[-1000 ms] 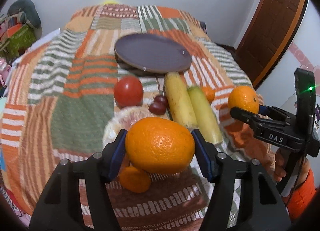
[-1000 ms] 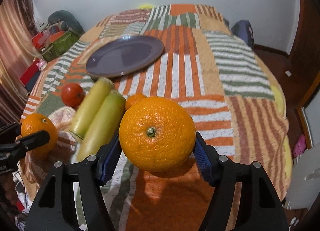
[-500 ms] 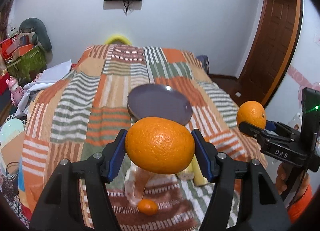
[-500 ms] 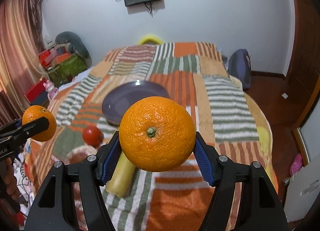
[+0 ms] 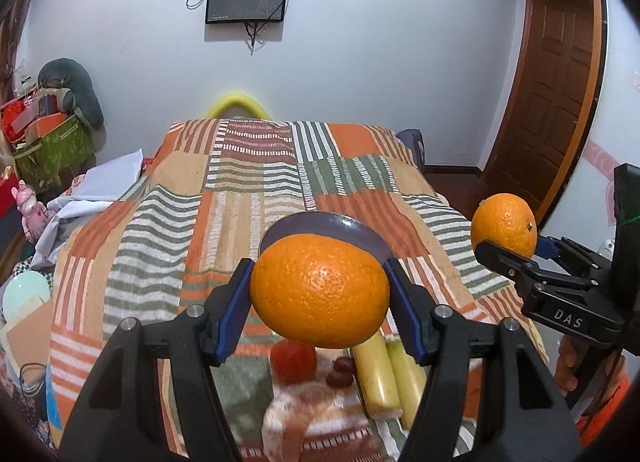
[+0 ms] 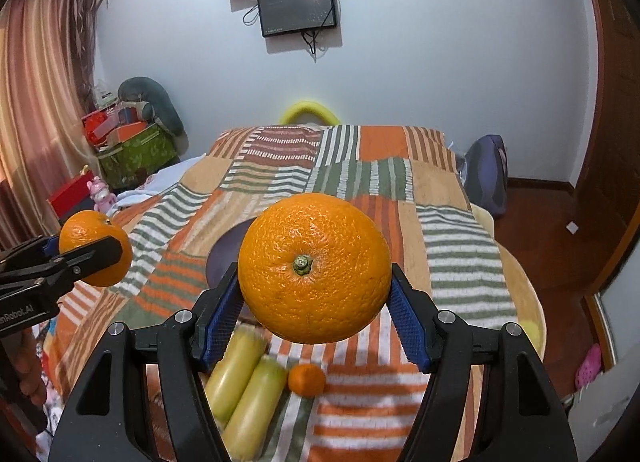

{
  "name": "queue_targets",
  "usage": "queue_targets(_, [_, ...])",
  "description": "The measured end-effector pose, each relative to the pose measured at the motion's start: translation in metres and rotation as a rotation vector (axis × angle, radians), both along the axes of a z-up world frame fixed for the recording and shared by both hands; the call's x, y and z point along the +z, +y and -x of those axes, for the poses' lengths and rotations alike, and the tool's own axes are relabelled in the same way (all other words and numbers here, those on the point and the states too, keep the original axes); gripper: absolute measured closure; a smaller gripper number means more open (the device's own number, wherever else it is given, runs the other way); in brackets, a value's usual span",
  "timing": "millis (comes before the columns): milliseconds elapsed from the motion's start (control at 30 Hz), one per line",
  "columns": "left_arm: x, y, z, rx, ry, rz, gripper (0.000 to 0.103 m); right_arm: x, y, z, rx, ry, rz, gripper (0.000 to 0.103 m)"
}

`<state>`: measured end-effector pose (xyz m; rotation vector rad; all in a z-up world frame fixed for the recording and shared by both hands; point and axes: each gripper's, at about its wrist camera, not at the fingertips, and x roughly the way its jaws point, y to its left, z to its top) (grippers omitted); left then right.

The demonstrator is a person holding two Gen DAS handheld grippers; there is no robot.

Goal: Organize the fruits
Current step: 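Carry both oranges to the purple plate with both tools and lower them onto it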

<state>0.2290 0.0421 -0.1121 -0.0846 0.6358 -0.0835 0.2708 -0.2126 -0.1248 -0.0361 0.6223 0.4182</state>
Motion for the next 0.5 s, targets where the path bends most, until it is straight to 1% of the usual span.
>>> queue_targets(333, [-0.011, 0.006, -0.049, 0.018, 0.007, -0.008, 0.039, -0.012, 0.017, -0.036, 0.017, 0.002, 0.038, 0.037])
queue_targets(500, [-0.021, 0.011, -0.076, 0.033, 0.026, -0.005, 0.039, -0.020, 0.026, -0.057, 0.026, 0.005, 0.062, 0.037])
